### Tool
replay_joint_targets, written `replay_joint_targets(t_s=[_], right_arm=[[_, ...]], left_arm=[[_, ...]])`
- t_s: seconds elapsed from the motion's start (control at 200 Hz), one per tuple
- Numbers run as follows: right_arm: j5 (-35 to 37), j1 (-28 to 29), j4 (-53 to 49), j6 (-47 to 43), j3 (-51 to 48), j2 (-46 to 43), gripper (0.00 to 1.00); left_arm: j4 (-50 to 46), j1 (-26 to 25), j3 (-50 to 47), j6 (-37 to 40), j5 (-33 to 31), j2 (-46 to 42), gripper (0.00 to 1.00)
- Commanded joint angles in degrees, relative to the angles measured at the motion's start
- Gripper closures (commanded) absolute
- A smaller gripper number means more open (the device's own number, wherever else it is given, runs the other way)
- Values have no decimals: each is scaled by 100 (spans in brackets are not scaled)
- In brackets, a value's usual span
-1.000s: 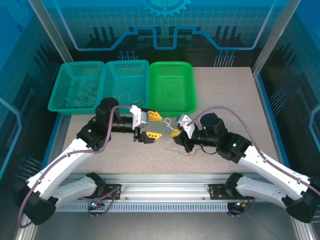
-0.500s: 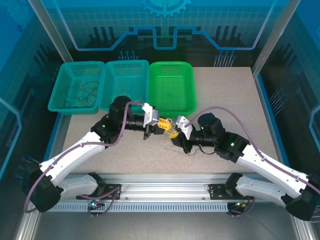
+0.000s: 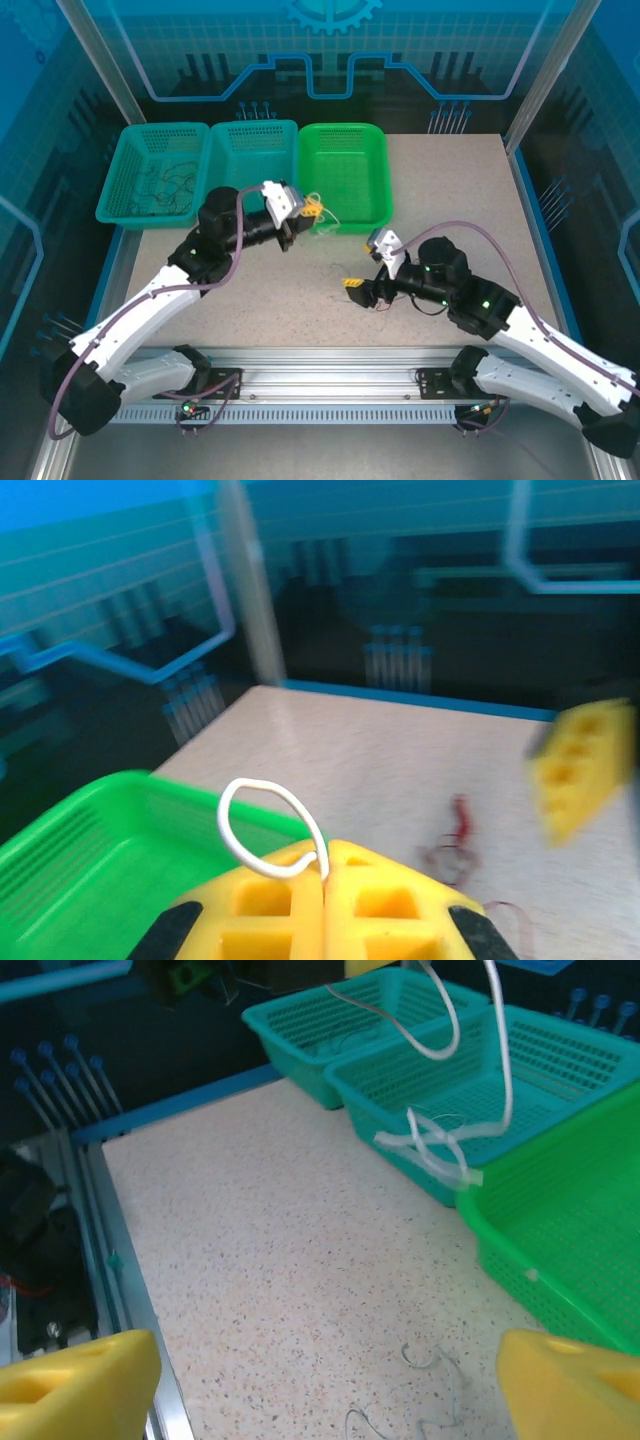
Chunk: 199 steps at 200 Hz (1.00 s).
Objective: Untangle the cables
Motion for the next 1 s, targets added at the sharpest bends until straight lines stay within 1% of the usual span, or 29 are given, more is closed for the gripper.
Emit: replay_joint_targets(t_s=[0.0,0.07,0.175,0.27,0.4,0.425,0.47,0.515,0.55,0.585,0.67,0.805,0.865,0.99], right_arm=[[739,-14,63,342,-263,-441,5],[958,-45,40,508,-417,-699,0],[1087,-97,-112,722,-508,-954,0],[1319,-120,-427,1017,-440,-1008,0],[1408,-147,-792,1195,-270,-946,0],[1406,-148,-829,1225,-255,-939,0],[1419,-160,-917,1298,-204,-900,0],[1440,-180,-1013,1392,-156,-843,0],[1461,-202,-1105,1452,-102,-797,0],[1457,-229,-1177,1484,-64,-736,0],[1416,-276,-1255,1524,-39,-587,0],[1352,-460,-1223,1683,-36,-299,0],[1378,-591,-1228,1824,-22,-142,0],[1257,-992,-1227,2169,-21,148,0]], left_arm=[[-64,539,480,-298,-1112,391,100],[-242,917,792,-463,-1503,767,100],[-606,1507,1330,-829,-1934,1569,100],[-1000,2027,1934,-1320,-2047,2371,100],[-1294,2497,2646,-1814,-1818,3265,100],[-1345,2551,2772,-1861,-1741,3398,94],[-1468,2625,2976,-1943,-1627,3565,80],[-1575,2678,3131,-2036,-1547,3646,71],[-1609,2699,3194,-2095,-1469,3614,65],[-1609,2702,3189,-2156,-1426,3521,62],[-1515,2699,3018,-2506,-1278,3121,57],[-1598,2553,2591,-3314,-987,2245,55],[-1849,2331,2395,-3701,-1013,1847,56],[-2536,1541,1827,-4612,-1713,991,60]])
